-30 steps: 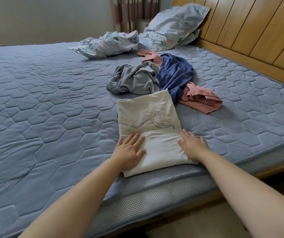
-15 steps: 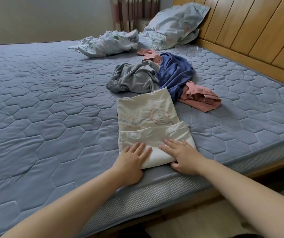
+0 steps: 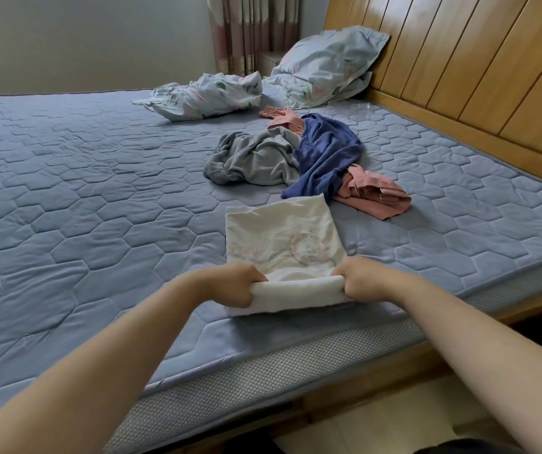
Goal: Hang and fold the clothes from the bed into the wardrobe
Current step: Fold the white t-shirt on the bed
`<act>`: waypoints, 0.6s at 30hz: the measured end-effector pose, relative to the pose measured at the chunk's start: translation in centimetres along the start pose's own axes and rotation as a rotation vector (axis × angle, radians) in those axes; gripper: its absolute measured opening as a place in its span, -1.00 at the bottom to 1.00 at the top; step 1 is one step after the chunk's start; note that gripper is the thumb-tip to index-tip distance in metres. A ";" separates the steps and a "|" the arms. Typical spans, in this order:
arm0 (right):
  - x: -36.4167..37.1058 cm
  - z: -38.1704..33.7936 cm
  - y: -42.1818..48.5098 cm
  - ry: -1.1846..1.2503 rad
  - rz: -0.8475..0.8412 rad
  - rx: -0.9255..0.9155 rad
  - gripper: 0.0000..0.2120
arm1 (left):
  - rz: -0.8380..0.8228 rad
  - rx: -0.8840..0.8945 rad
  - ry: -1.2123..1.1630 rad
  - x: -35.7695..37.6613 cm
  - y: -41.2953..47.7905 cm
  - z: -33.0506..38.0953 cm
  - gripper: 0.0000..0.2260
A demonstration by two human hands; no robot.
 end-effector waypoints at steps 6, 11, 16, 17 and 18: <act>-0.4 0.1 -2.3 0.016 -0.352 0.059 -0.85 | -0.294 -0.001 -0.522 0.8 -2.2 0.7 -0.68; -4.8 2.2 0.7 0.185 0.193 0.124 -0.78 | 0.274 -0.186 -1.091 -2.2 -0.3 -4.4 -0.59; -7.5 4.5 3.7 0.439 0.622 0.202 -0.82 | 0.654 -0.348 -1.162 -3.3 1.3 -8.2 -0.62; -7.8 4.5 4.5 0.444 0.667 0.198 -0.81 | 0.712 -0.375 -1.160 -3.5 1.7 -8.6 -0.62; -8.1 4.4 5.3 0.459 0.707 0.196 -0.82 | 0.768 -0.394 -1.170 -3.7 2.1 -9.0 -0.61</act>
Point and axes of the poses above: each hand's wrist, its own y-axis towards the middle knuckle, its own x-axis out of the palm, z = x × y, the point moved 8 cm from there along y, towards the middle knuckle, and after that the axes turned 7 degrees about z, right-handed, at the moved point
